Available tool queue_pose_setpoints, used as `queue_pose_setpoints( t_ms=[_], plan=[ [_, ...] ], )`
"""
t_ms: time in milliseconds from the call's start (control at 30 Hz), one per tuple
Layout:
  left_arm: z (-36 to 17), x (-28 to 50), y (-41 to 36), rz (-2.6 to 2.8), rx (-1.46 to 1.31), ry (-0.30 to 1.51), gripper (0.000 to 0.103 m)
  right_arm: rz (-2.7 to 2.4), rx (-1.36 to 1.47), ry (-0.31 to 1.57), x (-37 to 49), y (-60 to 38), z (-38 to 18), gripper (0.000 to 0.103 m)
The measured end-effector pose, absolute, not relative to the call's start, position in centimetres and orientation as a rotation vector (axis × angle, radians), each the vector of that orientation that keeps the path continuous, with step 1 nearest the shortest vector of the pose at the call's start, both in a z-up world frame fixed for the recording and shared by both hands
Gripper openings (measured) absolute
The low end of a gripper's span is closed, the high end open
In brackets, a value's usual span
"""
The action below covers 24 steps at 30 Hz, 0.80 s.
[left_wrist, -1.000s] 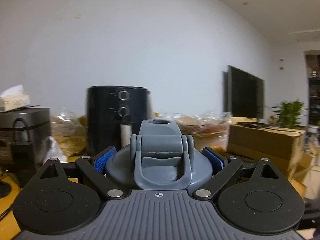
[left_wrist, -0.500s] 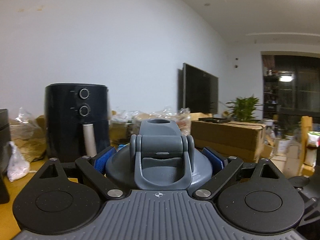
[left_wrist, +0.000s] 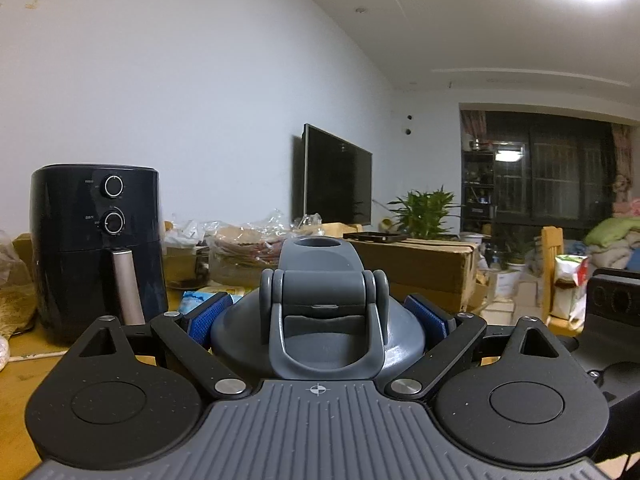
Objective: Clean container
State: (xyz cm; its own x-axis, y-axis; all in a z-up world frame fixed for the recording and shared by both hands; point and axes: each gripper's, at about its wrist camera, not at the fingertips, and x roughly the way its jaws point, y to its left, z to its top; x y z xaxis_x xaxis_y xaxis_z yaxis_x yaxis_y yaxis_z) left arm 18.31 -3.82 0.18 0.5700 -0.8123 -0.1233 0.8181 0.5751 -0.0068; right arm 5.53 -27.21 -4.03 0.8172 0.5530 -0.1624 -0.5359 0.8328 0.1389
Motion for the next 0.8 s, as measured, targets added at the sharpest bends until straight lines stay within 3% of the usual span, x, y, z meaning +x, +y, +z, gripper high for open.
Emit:
queue_pose_setpoints(
  t_ms=[800],
  plan=[
    [0.5, 18.8, -4.1, -0.954, 0.062, 0.137, 0.094, 0.568, 0.046, 0.153, 7.9, -25.1, -1.4, 0.017]
  ],
)
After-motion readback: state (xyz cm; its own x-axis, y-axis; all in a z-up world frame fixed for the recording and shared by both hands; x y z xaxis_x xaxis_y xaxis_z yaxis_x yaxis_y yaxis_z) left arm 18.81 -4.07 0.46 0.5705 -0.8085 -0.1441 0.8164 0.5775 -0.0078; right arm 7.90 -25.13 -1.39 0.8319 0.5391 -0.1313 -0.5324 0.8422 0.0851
